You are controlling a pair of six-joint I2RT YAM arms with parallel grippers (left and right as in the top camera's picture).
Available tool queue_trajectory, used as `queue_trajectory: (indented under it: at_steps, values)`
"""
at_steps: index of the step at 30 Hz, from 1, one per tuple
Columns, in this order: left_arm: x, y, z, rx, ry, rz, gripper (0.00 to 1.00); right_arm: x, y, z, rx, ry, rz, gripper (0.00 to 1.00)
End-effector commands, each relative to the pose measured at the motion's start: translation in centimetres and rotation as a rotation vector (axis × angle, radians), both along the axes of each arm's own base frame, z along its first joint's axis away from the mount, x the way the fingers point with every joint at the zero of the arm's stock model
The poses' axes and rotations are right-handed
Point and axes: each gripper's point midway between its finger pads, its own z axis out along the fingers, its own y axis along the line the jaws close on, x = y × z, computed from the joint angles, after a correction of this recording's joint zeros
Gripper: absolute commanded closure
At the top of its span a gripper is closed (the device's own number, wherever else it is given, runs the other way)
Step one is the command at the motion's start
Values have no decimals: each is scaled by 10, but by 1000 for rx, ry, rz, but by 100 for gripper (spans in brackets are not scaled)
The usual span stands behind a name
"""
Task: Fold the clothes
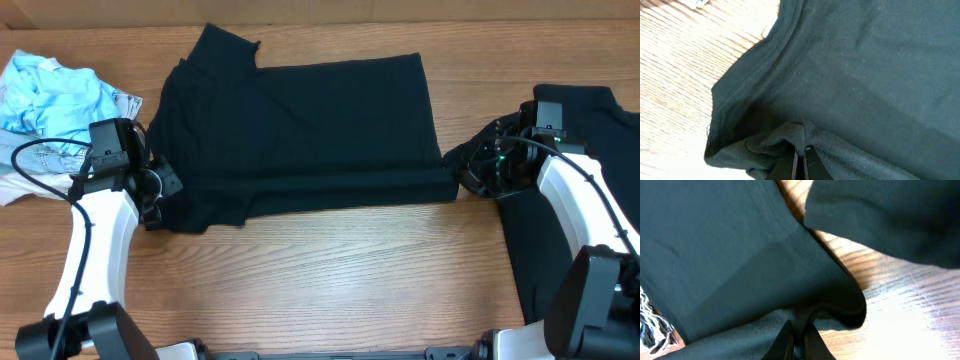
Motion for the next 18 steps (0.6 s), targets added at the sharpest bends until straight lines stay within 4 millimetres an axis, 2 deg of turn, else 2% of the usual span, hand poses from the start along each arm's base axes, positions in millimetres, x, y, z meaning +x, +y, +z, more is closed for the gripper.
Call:
queue_trajectory:
  at_steps: [1,5,11,14,18]
  values:
    - [7,4,-9,19,17,-20,96,10,-5,11,-21,-46,-25,96]
    - [12,3,-20,7,31,-23,96,16,-1,9,-15,-56,-32,96]
    - [20,3,-27,-5,17,-30,96,23,16,-5,-13,-48,12,96]
    - [29,-3,-27,-37,-15,-47,96,26,13,-20,-21,-6,-34,96]
    - [33,-3,-30,-43,-26,-51,96,31,12,-28,-24,-9,-33,96]
